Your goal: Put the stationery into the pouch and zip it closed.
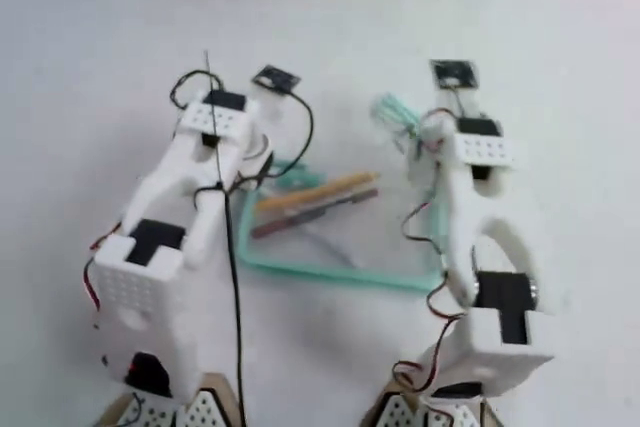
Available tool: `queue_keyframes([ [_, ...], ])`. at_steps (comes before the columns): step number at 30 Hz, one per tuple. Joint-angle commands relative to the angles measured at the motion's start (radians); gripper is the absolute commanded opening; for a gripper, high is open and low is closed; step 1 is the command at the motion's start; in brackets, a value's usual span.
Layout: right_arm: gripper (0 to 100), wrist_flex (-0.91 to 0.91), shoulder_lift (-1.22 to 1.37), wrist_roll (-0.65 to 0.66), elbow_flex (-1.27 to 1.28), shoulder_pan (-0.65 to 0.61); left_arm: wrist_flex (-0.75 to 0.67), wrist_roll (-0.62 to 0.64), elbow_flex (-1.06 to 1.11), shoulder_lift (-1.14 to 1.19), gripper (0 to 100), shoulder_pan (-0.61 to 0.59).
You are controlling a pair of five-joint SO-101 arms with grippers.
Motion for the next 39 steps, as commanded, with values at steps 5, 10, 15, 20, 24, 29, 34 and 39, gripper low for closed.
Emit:
queue_keyframes([
  [5, 1.8, -0.056, -0.007, -0.008, -0.115, -0.084, -0.017, 0.008, -0.17, -0.004, 2, 0.05],
  [10, 1.8, 0.081, -0.035, -0.002, -0.121, -0.008, 0.069, 0.002, -0.224, -0.013, 2, 0.008],
  [15, 1.8, 0.217, -0.022, 0.161, -0.114, 0.065, 0.18, 0.006, -0.359, -0.013, 2, -0.054],
  [20, 1.8, 0.193, 0.036, 0.269, -0.032, 0.11, 0.222, 0.13, -0.379, -0.012, 2, -0.047],
  [24, 1.8, 0.116, 0.165, 0.296, -0.041, 0.082, 0.233, 0.147, -0.379, -0.013, 2, -0.05],
  [29, 1.8, 0.131, 0.346, 0.262, -0.216, 0.053, 0.265, 0.152, -0.379, -0.013, 2, -0.051],
  [34, 1.8, 0.179, 0.478, 0.216, -0.451, 0.027, 0.267, 0.153, -0.377, -0.015, 2, -0.053],
  [39, 1.8, 0.203, 0.585, 0.212, -0.654, -0.022, 0.281, 0.149, -0.379, -0.015, 2, -0.054],
])
